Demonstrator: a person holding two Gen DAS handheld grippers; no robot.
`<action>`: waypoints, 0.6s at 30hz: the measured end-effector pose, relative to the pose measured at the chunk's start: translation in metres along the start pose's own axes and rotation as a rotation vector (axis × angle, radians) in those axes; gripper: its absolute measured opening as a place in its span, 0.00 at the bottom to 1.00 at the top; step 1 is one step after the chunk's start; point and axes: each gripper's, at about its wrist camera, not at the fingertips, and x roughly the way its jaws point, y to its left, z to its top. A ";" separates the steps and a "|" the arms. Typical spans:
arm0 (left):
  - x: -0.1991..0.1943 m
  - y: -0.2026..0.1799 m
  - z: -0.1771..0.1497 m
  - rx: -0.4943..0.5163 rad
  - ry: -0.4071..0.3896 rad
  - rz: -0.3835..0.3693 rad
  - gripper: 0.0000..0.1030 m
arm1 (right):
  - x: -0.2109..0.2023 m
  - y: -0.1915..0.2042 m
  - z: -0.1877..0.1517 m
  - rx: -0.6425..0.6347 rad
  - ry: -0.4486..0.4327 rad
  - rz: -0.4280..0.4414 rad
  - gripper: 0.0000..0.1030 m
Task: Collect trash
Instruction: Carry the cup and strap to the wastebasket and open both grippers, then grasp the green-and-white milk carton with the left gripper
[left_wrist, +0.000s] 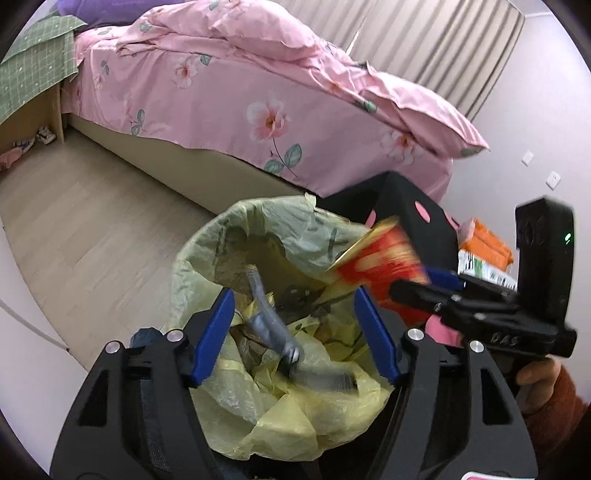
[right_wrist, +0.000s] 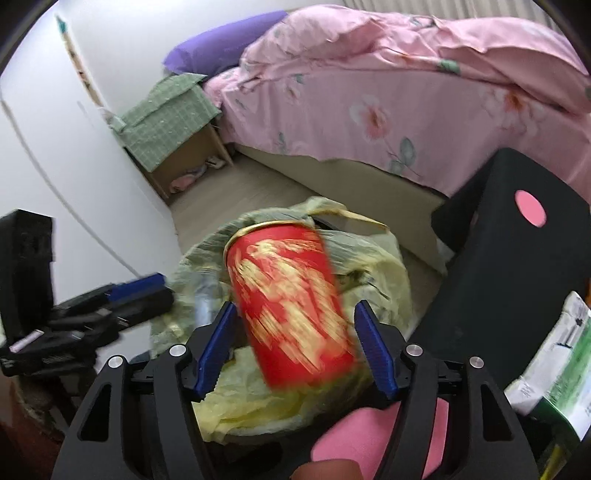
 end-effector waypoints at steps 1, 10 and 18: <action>-0.003 0.000 0.001 0.000 -0.009 0.013 0.63 | -0.002 0.000 -0.001 0.000 -0.005 -0.004 0.61; -0.029 -0.020 0.011 -0.019 -0.095 0.055 0.65 | -0.057 -0.009 -0.011 -0.005 -0.137 -0.037 0.62; -0.022 -0.097 0.003 0.053 -0.080 -0.075 0.68 | -0.150 -0.045 -0.039 -0.045 -0.281 -0.186 0.64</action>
